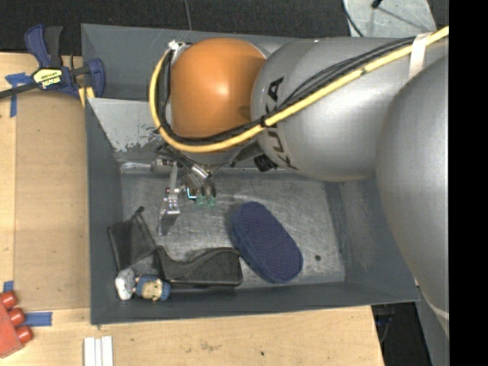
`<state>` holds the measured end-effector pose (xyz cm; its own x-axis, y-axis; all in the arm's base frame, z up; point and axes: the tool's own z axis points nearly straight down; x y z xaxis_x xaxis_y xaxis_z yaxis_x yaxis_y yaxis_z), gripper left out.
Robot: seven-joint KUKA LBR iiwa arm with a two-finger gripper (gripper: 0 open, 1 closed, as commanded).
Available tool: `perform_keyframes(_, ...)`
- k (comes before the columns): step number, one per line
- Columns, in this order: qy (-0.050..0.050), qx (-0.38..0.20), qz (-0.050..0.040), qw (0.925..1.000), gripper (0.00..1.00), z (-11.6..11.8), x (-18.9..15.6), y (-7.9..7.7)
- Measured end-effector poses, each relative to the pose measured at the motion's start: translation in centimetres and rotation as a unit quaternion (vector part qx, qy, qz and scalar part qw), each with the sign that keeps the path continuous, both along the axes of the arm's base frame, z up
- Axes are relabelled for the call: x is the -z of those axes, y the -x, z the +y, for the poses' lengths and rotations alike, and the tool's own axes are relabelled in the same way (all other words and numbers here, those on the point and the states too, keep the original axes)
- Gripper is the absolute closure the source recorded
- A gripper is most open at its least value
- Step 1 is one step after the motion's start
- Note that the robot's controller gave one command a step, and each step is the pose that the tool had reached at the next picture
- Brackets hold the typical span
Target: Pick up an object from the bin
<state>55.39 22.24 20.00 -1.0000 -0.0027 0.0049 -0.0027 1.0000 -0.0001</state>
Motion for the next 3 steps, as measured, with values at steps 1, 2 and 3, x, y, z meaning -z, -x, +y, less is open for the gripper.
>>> perform_keyframes(1, -0.001, -0.095, -0.0036, 0.9955, 0.00, 1.4, 12.4, 2.3)
perform_keyframes(2, -0.006, -0.243, -0.0257, 0.9696, 0.00, 1.6, 11.7, 5.6)
perform_keyframes(3, -0.001, -0.270, -0.0052, 0.9629, 0.00, 2.2, 11.1, 1.6)
